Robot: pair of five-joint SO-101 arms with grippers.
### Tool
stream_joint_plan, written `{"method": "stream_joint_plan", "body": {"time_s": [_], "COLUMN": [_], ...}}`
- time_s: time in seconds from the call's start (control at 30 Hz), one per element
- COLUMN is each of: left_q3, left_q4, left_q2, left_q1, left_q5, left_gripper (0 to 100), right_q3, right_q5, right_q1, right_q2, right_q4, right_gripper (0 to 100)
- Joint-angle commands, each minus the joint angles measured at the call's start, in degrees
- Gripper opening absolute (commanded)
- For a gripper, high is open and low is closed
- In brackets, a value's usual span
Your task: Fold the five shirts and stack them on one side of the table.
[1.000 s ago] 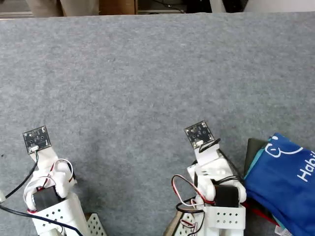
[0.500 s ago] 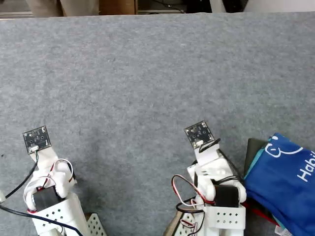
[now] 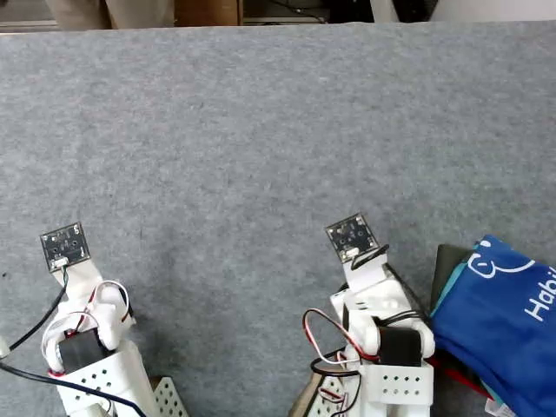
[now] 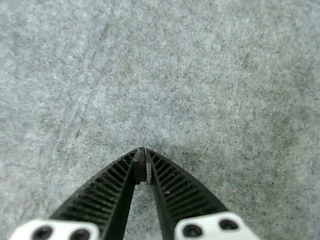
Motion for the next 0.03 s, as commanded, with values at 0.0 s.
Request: {"method": "stream_joint_plan", "body": {"time_s": [0.0], "left_q3": [0.6], "left_q4": [0.4], "left_q2": [-0.5], "left_q1": [-0.2], "left_q5": [-0.2], "left_gripper": [2], "right_q3": [1.0], "right_q5": [0.3], "right_q1": [-0.3], "right_q2": [-6.5], "right_q4": [-1.1], "right_gripper": [0.5]}}
